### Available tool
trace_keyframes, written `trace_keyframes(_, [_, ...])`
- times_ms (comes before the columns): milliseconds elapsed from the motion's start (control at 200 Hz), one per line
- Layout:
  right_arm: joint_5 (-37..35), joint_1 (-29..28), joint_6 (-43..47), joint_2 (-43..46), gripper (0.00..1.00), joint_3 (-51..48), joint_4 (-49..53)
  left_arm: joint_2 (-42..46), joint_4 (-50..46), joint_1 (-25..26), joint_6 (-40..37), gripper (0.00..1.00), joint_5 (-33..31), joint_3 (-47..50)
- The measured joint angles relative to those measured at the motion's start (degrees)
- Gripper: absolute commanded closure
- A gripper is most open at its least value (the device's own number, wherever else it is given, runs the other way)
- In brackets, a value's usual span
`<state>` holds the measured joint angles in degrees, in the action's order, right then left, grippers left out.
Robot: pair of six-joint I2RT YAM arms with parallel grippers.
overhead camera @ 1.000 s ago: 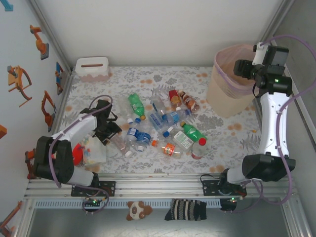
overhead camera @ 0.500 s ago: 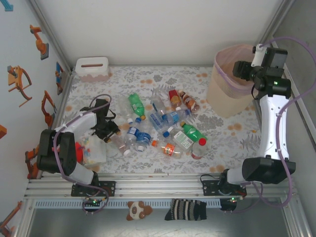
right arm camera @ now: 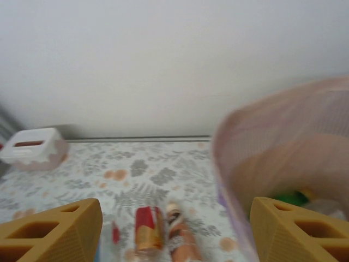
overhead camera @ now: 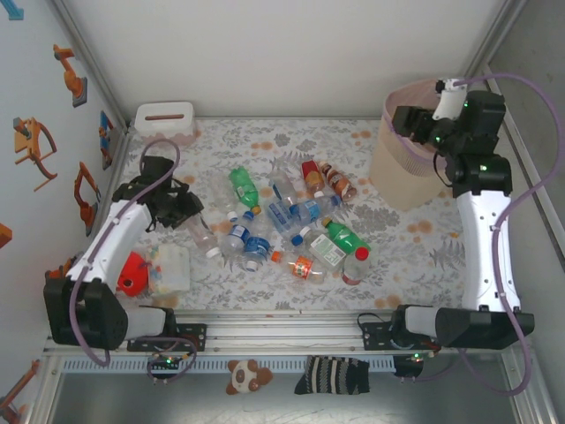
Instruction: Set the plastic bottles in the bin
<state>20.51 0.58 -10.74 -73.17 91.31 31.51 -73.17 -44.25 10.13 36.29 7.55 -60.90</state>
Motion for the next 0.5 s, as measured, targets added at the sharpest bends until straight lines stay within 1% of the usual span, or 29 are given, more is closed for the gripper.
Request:
trace_keyframes(100, [1.9, -5.0, -0.3, -0.2, 0.29, -1.5, -2.4, 2.8, 3.3, 0.0, -3.0, 0.62, 1.9, -1.4])
trace_keyframes(190, [2.7, -10.7, -0.2, -1.1, 0.29, -2.0, -4.0, 4.1, 7.6, 0.0, -4.4, 0.63, 4.8, -2.2])
trace_keyframes(366, [3.1, -20.3, -0.8, -2.9, 0.30, -4.0, -9.5, 4.2, 17.6, 0.1, -4.6, 0.63, 10.9, -2.9])
trace_keyframes(501, [3.0, -27.2, -1.1, -5.3, 0.30, -5.2, -13.5, 3.8, 25.5, 1.9, -4.3, 0.63, 14.1, -3.7])
